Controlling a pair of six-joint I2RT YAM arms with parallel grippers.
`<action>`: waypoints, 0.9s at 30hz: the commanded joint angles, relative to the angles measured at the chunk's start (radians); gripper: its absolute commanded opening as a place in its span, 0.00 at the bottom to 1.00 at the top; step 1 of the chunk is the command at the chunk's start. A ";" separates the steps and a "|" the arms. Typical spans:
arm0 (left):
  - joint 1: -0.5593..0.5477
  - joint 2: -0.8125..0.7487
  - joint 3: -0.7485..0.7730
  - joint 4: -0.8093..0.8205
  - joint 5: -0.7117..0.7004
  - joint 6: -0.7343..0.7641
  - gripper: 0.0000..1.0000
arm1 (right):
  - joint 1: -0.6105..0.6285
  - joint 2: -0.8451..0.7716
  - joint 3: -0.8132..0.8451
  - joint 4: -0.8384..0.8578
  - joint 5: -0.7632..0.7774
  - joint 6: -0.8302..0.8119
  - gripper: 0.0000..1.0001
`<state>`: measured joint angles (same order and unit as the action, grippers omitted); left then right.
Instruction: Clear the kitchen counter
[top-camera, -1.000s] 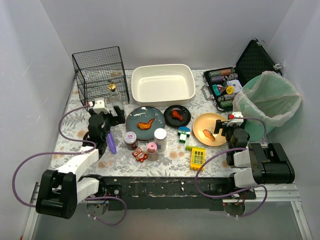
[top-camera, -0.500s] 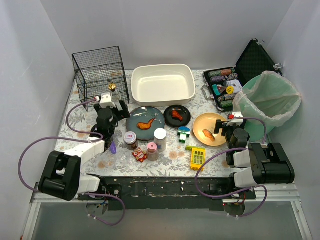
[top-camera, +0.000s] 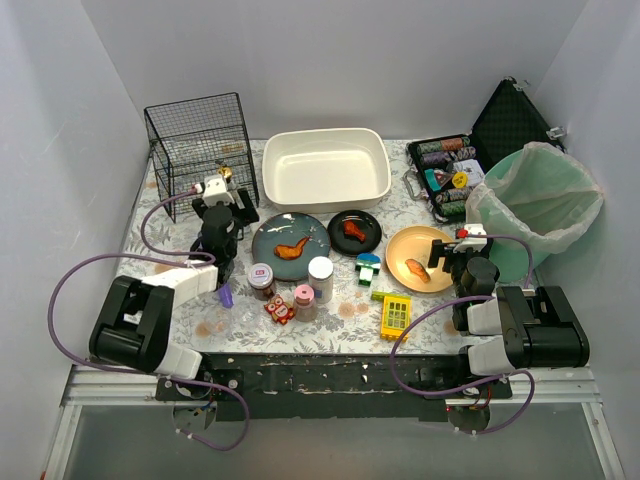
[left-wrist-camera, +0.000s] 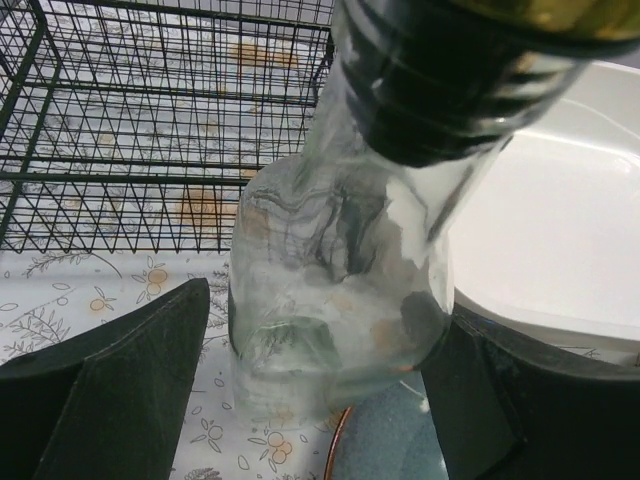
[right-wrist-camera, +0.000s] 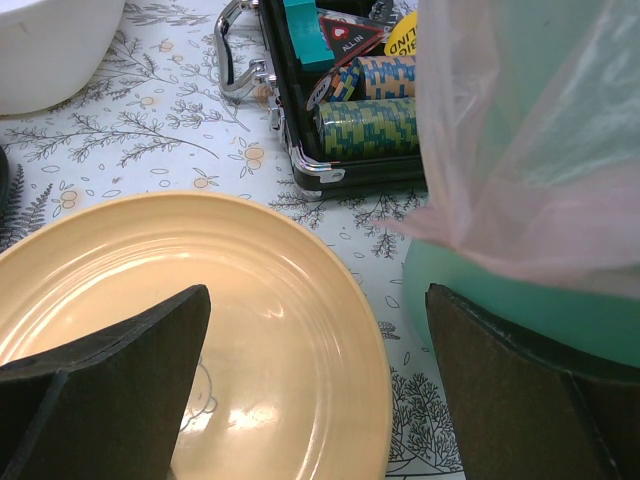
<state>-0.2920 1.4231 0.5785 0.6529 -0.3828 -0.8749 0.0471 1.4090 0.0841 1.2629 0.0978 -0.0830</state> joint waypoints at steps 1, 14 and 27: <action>-0.007 0.023 0.040 0.043 -0.033 0.017 0.75 | 0.000 0.004 0.026 0.027 0.000 -0.011 0.98; -0.006 0.103 0.086 0.100 -0.070 0.066 0.17 | 0.000 0.004 0.026 0.027 0.000 -0.011 0.98; -0.007 -0.010 0.289 -0.255 -0.093 0.082 0.00 | 0.000 0.005 0.026 0.027 0.000 -0.012 0.98</action>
<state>-0.2966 1.5162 0.7303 0.5270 -0.4461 -0.8040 0.0471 1.4090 0.0841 1.2587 0.0978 -0.0830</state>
